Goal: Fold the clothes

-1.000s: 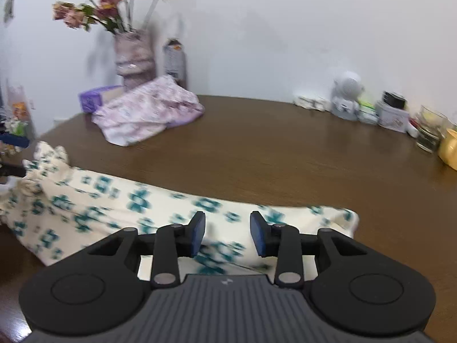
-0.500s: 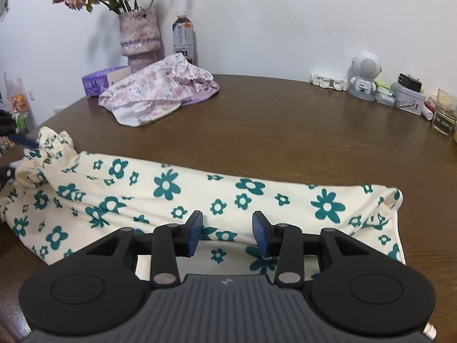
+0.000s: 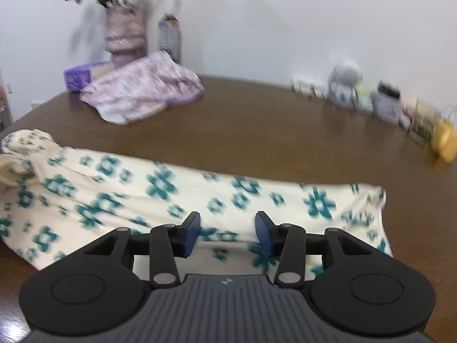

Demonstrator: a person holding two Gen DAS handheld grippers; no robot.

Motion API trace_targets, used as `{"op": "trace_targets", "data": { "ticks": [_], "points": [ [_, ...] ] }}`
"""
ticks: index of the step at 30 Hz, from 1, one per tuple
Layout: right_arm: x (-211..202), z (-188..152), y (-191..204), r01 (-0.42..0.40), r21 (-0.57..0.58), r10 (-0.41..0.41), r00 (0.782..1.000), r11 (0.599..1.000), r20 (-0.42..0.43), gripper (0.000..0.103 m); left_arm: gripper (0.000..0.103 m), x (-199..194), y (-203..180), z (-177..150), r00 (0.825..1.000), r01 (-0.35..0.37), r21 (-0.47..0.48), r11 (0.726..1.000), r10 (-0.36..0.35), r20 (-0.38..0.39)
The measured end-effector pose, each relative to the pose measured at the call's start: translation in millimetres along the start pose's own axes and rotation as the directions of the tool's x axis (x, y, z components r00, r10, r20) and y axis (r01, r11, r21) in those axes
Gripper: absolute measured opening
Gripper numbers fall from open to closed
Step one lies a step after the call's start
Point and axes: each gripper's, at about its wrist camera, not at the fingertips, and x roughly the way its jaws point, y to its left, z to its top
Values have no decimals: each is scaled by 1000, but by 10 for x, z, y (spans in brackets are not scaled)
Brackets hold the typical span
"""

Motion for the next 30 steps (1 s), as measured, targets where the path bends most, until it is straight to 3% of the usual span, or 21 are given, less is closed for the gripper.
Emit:
{"op": "trace_targets", "data": {
  "ticks": [3,5,9,12,15,17,19,21,22,26,30],
  "points": [
    [-165,187,412,-138,-120,146,988,983,56,44,1,-22,6,-8,1000,-14,-1,1000,14,10],
    [-246,330,746,-247,-224,268,961,943,66,45,1,-25,19,-1,1000,-19,0,1000,19,12],
    [-182,561,1451,-420,-444,462,887,791,-16,46,1,-10,32,21,1000,-28,-13,1000,28,5],
    [56,648,1892,-470,-565,486,863,678,-134,46,1,5,35,21,1000,-27,-24,999,27,2],
    [288,697,2146,-460,-624,433,877,632,-209,40,2,-3,25,20,999,-34,-16,999,34,-11],
    [350,729,2223,-461,-642,409,880,612,-242,6,7,-22,26,13,999,-49,-10,999,49,-23],
    [315,692,2298,-438,-677,389,891,592,-236,5,15,-46,27,-4,997,-62,-5,998,61,-40],
    [241,612,2351,-390,-727,366,908,565,-203,4,41,-121,19,-62,997,-52,-10,999,51,-57],
    [214,571,2363,-384,-737,368,909,557,-196,4,46,-165,17,-94,997,-44,-16,999,43,-64],
    [160,471,2413,-336,-771,359,921,541,-149,3,47,-261,55,-217,993,69,-81,994,-76,-88],
    [172,475,2437,-316,-777,361,924,545,-123,3,43,-164,101,-241,988,107,-144,984,-122,-99]
  ]
}}
